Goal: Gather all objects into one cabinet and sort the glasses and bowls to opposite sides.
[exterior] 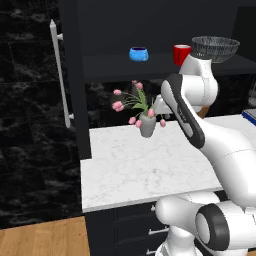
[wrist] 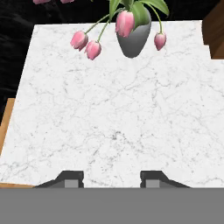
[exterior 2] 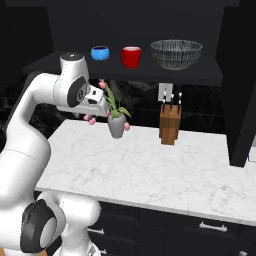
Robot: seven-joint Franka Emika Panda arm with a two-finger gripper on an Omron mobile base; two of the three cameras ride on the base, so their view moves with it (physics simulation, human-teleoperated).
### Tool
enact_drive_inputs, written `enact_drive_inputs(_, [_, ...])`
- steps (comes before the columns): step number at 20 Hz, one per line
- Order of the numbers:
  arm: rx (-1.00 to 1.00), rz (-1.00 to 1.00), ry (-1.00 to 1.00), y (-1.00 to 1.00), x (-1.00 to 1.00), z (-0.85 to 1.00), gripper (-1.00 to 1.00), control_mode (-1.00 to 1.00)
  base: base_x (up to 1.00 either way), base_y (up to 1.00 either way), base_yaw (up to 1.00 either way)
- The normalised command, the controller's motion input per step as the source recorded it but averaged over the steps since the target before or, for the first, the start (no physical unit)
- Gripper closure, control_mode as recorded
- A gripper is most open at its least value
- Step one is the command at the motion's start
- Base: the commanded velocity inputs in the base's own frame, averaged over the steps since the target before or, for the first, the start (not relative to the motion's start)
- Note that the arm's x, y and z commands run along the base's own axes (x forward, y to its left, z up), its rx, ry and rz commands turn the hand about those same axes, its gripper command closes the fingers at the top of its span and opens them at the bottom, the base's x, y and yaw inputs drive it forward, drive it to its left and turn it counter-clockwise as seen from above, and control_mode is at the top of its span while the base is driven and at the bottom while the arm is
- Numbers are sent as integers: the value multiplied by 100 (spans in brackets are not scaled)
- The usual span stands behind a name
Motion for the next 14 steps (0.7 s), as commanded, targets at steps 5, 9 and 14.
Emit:
enact_drive_inputs(5, [0,0,0,0,0,0,-100,100,0,0,0])
enact_drive_inputs(9, [0,0,0,0,0,0,-100,100,0,0,0])
enact_drive_inputs(14, [0,0,0,0,0,0,-100,100,-11,0,0])
